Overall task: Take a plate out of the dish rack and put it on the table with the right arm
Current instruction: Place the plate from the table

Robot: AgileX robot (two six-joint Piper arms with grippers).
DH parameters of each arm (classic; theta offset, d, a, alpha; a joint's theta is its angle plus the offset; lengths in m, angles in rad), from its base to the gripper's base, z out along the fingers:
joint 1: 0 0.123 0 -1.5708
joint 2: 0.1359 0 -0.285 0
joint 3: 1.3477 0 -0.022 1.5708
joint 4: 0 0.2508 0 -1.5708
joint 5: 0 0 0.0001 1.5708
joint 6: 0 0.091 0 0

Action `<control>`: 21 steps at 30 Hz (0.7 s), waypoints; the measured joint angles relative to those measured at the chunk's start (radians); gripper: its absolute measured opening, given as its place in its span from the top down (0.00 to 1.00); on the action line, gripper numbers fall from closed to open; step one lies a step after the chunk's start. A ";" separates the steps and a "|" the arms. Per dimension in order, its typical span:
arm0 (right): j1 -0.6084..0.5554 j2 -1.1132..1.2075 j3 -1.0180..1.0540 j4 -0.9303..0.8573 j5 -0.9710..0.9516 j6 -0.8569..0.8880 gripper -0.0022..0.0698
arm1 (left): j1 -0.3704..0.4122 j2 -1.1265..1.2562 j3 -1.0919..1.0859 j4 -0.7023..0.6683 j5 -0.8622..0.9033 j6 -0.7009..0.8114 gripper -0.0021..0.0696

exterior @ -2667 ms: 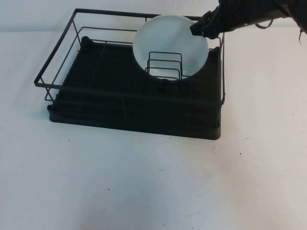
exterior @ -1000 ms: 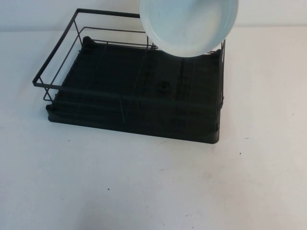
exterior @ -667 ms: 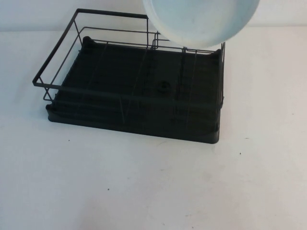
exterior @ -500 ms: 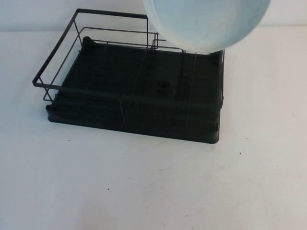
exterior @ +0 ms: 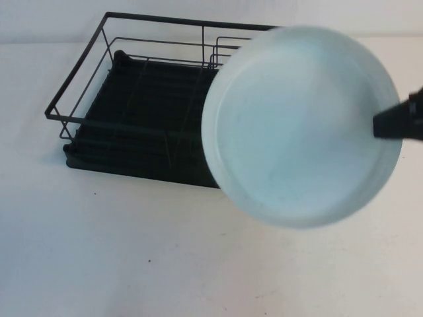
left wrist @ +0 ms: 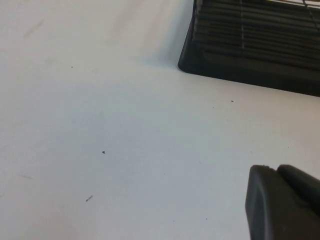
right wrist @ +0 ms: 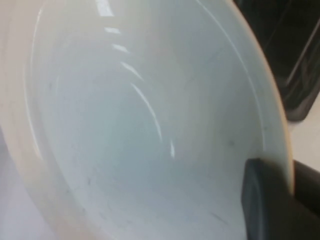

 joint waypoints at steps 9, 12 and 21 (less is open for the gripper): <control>0.040 -0.050 0.358 0.178 -0.096 0.004 0.95 | 0.000 0.000 0.000 0.000 0.000 0.000 0.98; 0.078 -0.006 0.377 0.186 -0.149 0.004 0.95 | 0.000 0.000 0.000 0.000 0.000 0.000 0.98; 0.195 0.250 0.377 0.214 -0.320 0.007 0.95 | 0.000 0.000 0.000 0.000 0.000 0.000 0.98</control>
